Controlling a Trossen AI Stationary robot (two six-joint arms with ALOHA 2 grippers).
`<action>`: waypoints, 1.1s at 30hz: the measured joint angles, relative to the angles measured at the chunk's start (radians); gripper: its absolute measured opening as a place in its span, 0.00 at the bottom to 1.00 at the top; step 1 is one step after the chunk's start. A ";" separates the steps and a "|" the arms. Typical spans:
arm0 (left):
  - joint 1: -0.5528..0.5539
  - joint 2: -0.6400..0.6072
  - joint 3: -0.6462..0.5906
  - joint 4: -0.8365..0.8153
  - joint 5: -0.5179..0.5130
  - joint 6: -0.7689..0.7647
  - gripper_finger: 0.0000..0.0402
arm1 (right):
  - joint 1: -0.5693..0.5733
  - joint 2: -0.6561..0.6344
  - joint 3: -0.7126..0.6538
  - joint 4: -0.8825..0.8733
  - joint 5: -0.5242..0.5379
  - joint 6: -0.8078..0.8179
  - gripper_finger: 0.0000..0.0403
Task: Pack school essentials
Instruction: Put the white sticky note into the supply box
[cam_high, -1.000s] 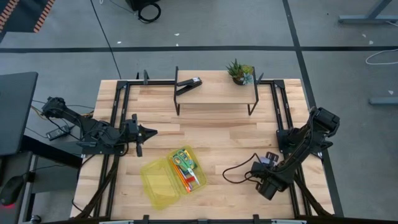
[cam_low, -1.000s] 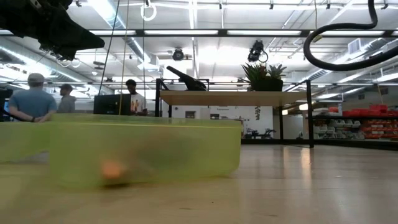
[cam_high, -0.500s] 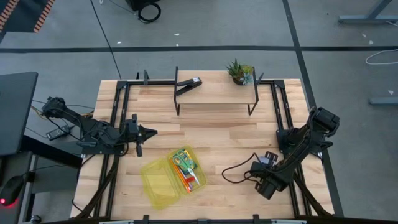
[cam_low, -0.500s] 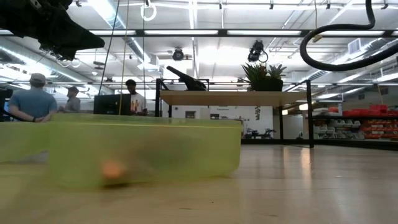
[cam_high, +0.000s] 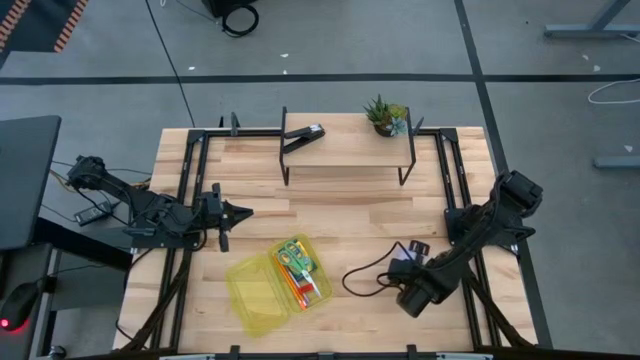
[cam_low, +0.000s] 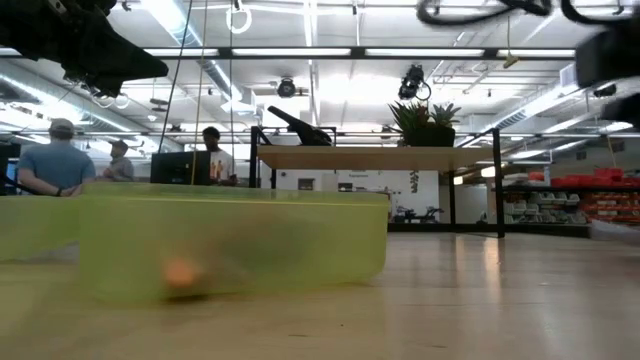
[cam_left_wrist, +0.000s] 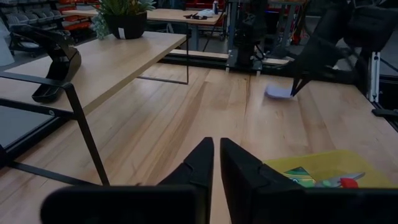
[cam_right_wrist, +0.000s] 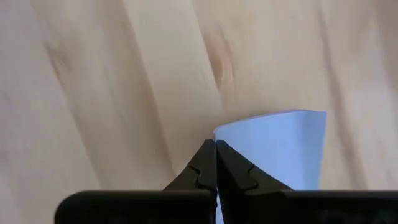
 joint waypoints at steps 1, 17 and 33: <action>0.000 0.000 0.000 0.000 0.000 0.000 0.08 | -0.009 0.000 0.014 0.000 0.018 -0.024 0.02; 0.000 0.000 0.000 0.000 0.000 0.000 0.10 | -0.146 -0.002 0.083 0.374 0.211 -0.510 0.01; 0.000 0.000 0.000 0.000 0.000 0.000 0.10 | -0.266 -0.002 0.082 0.642 0.134 -0.908 0.01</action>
